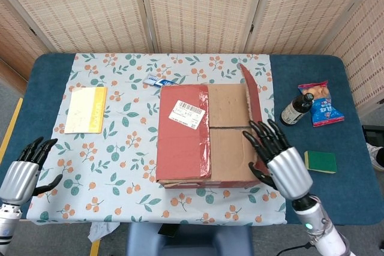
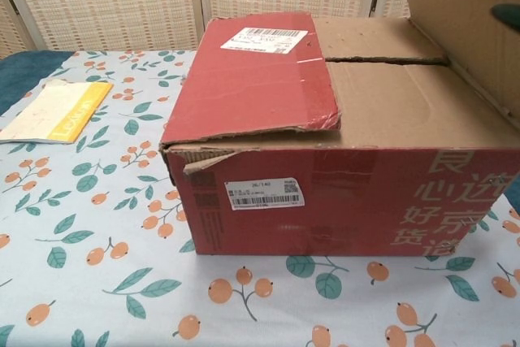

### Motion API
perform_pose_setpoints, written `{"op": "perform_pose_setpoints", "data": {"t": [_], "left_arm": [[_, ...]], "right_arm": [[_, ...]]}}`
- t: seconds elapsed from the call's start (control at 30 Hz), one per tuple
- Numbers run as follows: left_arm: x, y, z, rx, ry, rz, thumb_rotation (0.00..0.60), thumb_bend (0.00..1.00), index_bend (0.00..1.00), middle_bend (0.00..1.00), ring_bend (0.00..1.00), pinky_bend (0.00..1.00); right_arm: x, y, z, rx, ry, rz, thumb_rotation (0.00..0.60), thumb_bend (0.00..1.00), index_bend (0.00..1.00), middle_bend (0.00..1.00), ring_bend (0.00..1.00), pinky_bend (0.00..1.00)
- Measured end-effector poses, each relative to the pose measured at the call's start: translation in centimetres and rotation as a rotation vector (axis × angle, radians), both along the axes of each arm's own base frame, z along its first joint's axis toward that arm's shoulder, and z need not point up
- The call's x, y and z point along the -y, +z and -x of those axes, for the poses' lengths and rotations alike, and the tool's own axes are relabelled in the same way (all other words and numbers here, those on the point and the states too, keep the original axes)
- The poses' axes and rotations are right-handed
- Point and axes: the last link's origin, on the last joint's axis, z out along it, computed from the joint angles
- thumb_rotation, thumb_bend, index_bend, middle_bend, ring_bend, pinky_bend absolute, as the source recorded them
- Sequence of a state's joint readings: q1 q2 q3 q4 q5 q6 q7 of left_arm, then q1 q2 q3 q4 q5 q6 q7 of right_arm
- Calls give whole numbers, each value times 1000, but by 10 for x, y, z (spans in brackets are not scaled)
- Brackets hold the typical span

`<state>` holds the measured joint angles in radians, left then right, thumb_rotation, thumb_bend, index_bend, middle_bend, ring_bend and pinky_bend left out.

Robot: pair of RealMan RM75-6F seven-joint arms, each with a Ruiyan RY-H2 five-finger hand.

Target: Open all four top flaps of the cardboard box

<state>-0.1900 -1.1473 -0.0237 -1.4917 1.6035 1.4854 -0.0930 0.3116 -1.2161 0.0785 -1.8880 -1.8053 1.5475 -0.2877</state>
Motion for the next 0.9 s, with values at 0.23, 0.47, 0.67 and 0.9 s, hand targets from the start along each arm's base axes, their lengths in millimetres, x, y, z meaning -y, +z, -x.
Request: {"op": "perform_pose_setpoints", "data": {"t": [0.23,0.47,0.67,0.9], "left_arm": [[1,-4,-2,-13,-4,3,600,331,0,171,63,157],[3,-7,-5,-17,-21,14,600,331,0,171,63,157],[-4,-15,-14,-1,-25,54,600,331,0,171,64,171],[-13,-30,-38,-39,-40,97,600,331,0,171,80,192]], "right_arm": [[-24,31,44,35,-86,102,600,408,0,0,0,0],[-51,49,100,41,-211,163,600,409,0,0,0,0],[-56,47,125,30,-248,154,600,409,0,0,0,0],[-39,39,124,45,-224,83,600,409,0,0,0,0]]}}
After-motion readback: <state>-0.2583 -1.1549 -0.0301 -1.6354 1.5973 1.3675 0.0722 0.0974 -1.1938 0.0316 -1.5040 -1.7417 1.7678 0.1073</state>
